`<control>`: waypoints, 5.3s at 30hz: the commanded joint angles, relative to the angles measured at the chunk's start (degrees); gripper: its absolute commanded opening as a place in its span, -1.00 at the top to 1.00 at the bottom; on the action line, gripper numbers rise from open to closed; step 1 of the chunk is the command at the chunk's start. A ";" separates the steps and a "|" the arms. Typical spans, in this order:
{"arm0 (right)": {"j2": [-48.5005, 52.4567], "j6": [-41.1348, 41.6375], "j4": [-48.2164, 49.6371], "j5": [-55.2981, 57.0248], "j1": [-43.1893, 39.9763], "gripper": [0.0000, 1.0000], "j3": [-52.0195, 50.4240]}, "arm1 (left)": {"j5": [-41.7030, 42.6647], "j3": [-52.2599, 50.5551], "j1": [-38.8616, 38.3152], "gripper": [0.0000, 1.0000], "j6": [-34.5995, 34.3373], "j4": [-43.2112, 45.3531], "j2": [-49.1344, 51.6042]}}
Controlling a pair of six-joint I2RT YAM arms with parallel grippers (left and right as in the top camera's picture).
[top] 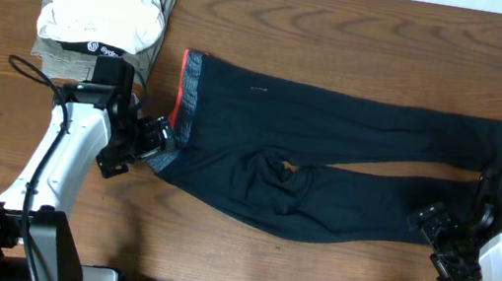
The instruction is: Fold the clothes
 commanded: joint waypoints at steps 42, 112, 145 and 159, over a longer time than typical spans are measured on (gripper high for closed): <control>4.13 1.66 13.64 6.51 -12.44 -0.98 -4.70 | 8.94 -10.82 0.13 0.27 -8.55 14.58 -0.35; 34.60 -4.70 37.59 1.20 -21.20 -0.01 -4.20 | 8.90 -10.82 0.13 0.49 -5.75 13.09 -0.35; 34.60 -4.70 26.10 0.81 -21.20 0.49 0.46 | 8.94 -10.82 0.13 0.63 -5.75 13.05 -0.35; 33.77 -4.59 17.35 0.81 -21.20 0.97 5.01 | 8.94 -10.51 0.13 0.88 -5.77 8.46 -4.00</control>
